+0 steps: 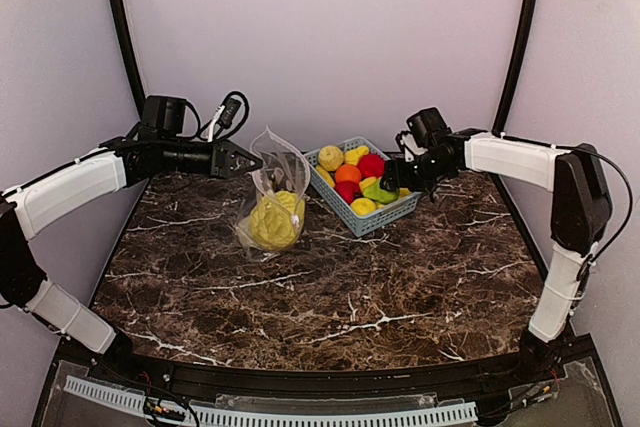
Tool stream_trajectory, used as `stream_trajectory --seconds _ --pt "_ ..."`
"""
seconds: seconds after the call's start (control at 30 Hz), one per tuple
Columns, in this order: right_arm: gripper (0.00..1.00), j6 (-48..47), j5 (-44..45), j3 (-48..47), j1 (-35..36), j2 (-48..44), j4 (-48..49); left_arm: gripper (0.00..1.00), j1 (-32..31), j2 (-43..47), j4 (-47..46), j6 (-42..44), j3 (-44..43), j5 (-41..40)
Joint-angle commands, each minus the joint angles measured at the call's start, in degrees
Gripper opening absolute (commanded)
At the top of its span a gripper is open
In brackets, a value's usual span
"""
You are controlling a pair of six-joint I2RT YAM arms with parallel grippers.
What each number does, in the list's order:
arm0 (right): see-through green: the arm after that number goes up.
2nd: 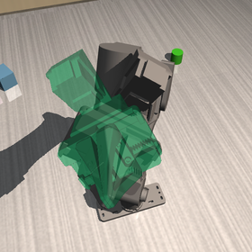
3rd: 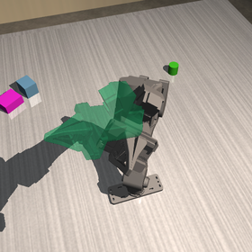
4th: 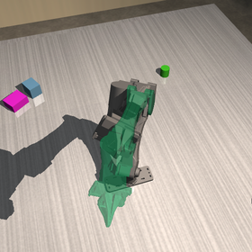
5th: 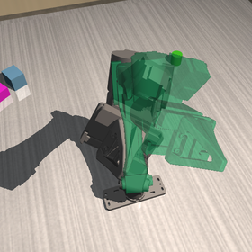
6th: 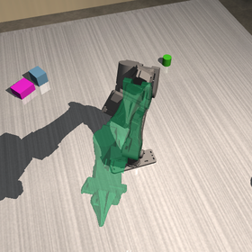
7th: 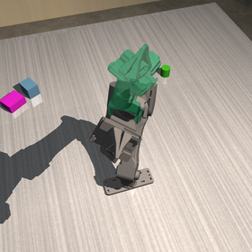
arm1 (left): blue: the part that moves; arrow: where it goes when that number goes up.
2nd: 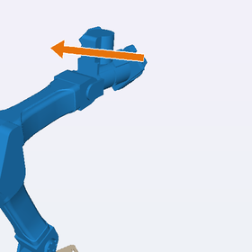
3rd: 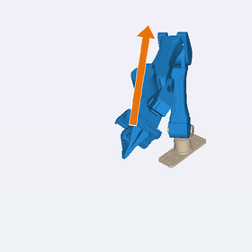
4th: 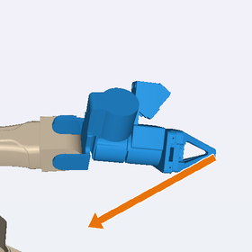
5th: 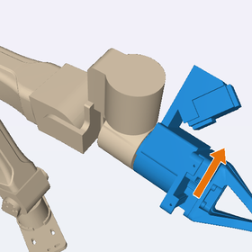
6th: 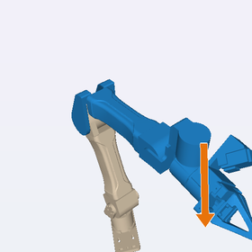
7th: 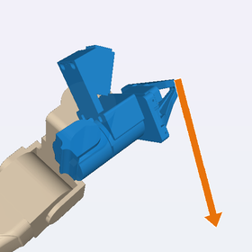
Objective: Place the food in the zip-top bag and seal the zipper
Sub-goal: Pick up the fake fruit from the bin.
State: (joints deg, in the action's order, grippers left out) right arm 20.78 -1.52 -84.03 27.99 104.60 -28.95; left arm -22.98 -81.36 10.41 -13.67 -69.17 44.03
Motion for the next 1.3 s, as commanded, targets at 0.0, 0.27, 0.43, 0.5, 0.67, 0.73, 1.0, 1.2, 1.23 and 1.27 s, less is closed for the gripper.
stream_trajectory --seconds 0.0,0.27,0.43,0.5,0.67,0.73,1.0,1.2,1.23,1.27 --pt "0.78 -1.5 -3.0 -3.0 -0.8 3.8 2.6 0.01 0.0 -0.1 1.0 0.5 -0.6 0.4" --pt "0.78 -1.5 -4.6 -7.0 -1.0 8.4 2.6 0.01 0.0 -0.6 1.1 0.5 -0.6 0.6" --pt "0.72 -0.9 -4.7 -8.8 -1.1 10.2 1.9 0.01 0.0 -0.5 1.2 0.5 -0.8 0.8" --pt "0.70 -0.4 -4.6 -9.1 -1.0 10.6 1.6 0.01 0.0 -0.4 1.3 0.6 -0.8 0.7" --pt "0.71 0.8 -3.9 -10.3 -1.2 11.9 0.0 0.01 0.0 -0.3 1.2 0.4 -0.8 0.9" --pt "0.71 1.3 -3.8 -10.5 -1.1 12.4 -0.3 0.01 0.0 -0.3 1.2 0.4 -0.8 1.0" --pt "0.63 2.2 -3.3 -10.1 -1.1 12.3 -0.5 0.01 0.0 0.0 1.2 0.4 -0.8 1.0" --pt "0.57 2.3 -2.6 -9.6 -1.1 11.7 -0.4 0.01 0.0 0.0 1.2 0.4 -0.8 0.9" --pt "0.57 2.3 -2.4 -9.5 -1.1 11.5 -0.5 0.01 0.0 0.0 1.2 0.4 -0.8 0.9" --pt "0.56 2.4 -2.3 -9.4 -1.1 11.4 -0.4 0.01 0.0 0.0 1.2 0.4 -0.8 1.0"
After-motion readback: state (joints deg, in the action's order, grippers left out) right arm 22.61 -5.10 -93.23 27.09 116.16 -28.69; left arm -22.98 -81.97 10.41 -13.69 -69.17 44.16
